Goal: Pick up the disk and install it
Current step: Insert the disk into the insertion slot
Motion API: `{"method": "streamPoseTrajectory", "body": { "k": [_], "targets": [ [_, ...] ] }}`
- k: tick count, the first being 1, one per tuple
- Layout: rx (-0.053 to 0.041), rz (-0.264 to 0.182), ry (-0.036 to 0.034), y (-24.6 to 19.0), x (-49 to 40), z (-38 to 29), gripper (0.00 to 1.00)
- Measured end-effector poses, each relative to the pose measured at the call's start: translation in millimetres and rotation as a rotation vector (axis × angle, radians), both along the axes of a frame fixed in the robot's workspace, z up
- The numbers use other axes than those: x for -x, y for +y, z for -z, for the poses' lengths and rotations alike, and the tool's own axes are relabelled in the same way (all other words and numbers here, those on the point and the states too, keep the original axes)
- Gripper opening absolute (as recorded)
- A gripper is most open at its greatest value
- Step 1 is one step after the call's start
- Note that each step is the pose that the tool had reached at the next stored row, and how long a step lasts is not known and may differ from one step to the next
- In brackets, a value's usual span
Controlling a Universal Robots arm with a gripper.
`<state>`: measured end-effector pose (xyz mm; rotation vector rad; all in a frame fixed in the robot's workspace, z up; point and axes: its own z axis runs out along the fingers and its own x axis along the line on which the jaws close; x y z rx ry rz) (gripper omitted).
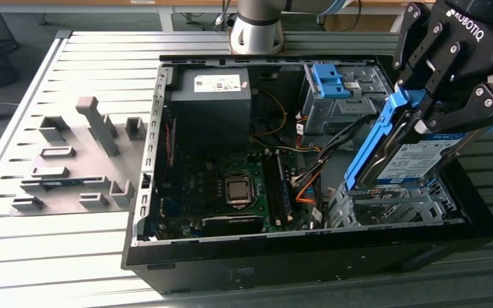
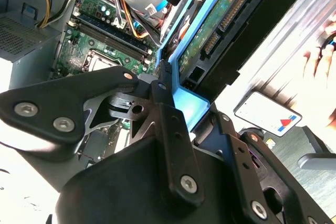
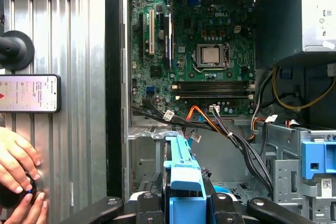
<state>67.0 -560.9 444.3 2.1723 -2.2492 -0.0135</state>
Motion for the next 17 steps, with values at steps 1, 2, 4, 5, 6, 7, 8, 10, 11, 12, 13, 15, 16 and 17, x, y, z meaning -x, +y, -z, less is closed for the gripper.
{"method": "streamPoseTrajectory", "body": {
  "k": [1, 2, 4, 5, 6, 7, 8, 10, 11, 12, 13, 15, 16, 17],
  "targets": [
    [-0.0001, 0.0, 0.0, 0.0, -0.2, 0.2, 0.37],
    [-0.0003, 0.0, -0.0001, 0.0, -0.4, 0.7, 0.37],
    [-0.0001, 0.0, 0.0, 0.0, -0.6, 1.9, 0.37],
    [-0.0001, 0.0, 0.0, 0.0, -0.6, 2.7, 0.37],
    [-0.0001, 0.0, 0.0, 0.0, -0.7, 3.6, 0.37],
    [-0.0001, -0.001, 0.0, 0.0, -0.9, 4.2, 0.37],
    [-0.0001, -0.002, 0.0, 0.0, -1.2, 4.8, 0.37],
    [-0.0001, -0.002, 0.0, 0.0, -2.2, 5.8, 0.37],
    [0.0, -0.002, 0.0, 0.0, -2.2, 6.2, 0.37],
    [-0.0001, -0.002, 0.0, 0.0, -2.3, 6.8, 0.37],
    [0.0002, -0.002, 0.0, 0.0, -2.3, 7.3, 0.37],
    [0.0003, -0.007, 0.0, 0.0, -2.5, 8.0, 0.37],
    [0.0004, -0.01, 0.0, 0.0, -2.5, 8.3, 0.37],
    [0.0003, -0.013, 0.0, 0.0, -2.5, 8.8, 0.37]
  ]
}}
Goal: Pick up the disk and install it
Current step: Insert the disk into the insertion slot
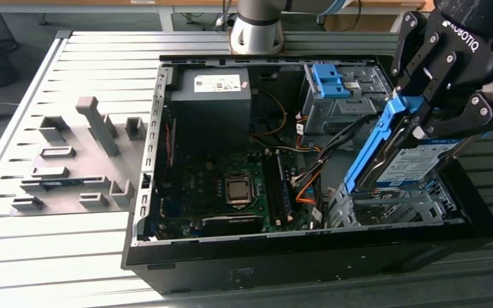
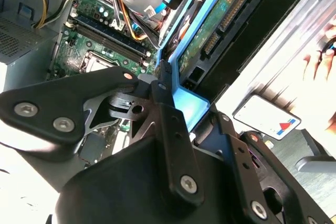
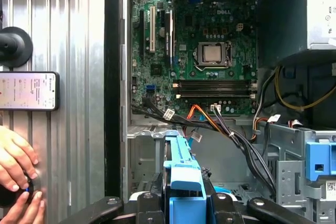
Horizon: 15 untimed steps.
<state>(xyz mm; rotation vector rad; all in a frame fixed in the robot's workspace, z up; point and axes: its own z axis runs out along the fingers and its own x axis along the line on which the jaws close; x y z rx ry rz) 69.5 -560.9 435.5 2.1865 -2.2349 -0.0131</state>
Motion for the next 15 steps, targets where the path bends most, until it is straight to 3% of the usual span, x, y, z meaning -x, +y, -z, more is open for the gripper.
{"method": "streamPoseTrajectory", "body": {
  "k": [10, 15],
  "targets": [
    [-0.0004, -0.002, 0.0, 0.0, -0.1, 2.3, 0.37],
    [0.0025, 0.0, 0.004, 0.0, -2.0, 2.4, 0.37]
  ]
}}
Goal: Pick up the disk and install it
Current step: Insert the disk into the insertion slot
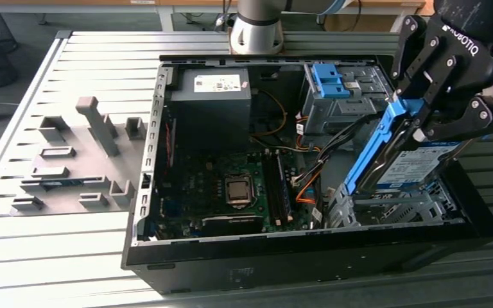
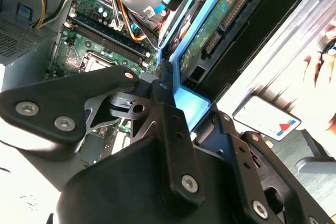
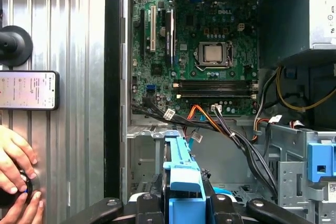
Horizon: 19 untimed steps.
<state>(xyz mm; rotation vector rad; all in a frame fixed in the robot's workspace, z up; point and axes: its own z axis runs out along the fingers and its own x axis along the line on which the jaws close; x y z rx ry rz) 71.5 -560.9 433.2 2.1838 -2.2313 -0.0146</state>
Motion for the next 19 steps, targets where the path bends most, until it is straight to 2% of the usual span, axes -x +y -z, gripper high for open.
{"method": "streamPoseTrajectory", "body": {
  "k": [1, 2, 5, 6, 19],
  "targets": [
    [0.0007, 0.001, 0.0005, 0.0, -0.4, 0.0, 0.37],
    [0.0083, 0.011, 0.0086, -0.1, -7.4, -0.8, 0.37],
    [0.0049, 0.011, 0.0078, 0.0, -6.6, -10.0, 0.37],
    [0.0038, 0.011, 0.0072, -0.1, -6.4, -11.0, 0.37],
    [0.0033, 0.011, 0.0071, 0.0, -5.9, -11.1, 0.37]
  ]
}}
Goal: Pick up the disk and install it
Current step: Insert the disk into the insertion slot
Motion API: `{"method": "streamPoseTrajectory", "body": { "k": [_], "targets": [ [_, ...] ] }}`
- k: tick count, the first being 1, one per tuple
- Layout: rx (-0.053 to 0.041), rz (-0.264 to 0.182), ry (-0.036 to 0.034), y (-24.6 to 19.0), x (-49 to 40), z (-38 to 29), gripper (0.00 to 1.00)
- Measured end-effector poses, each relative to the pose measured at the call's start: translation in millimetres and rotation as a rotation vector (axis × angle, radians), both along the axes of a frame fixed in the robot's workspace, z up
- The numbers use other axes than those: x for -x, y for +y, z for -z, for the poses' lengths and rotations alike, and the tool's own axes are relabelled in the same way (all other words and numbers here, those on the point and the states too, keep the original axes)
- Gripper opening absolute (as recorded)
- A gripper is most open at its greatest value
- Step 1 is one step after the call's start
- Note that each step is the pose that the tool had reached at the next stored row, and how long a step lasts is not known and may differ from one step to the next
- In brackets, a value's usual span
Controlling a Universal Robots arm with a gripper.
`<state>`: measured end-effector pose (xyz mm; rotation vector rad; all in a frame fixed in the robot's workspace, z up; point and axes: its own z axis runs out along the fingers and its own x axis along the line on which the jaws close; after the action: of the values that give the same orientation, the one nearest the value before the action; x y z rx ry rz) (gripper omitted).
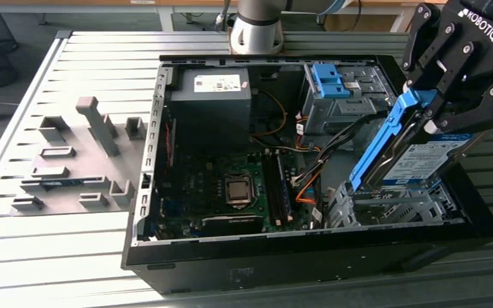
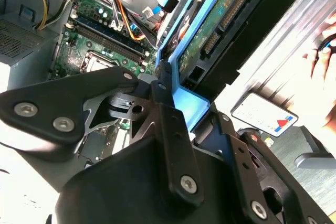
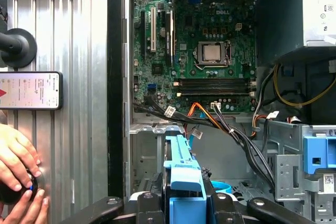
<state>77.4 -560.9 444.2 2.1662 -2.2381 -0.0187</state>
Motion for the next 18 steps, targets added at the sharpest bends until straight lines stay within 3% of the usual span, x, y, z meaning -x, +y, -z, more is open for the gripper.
{"method": "streamPoseTrajectory", "body": {
  "k": [18],
  "targets": [
    [0.0, -0.003, -0.0057, 0.0, 1.9, 7.1, 0.37]
  ]
}}
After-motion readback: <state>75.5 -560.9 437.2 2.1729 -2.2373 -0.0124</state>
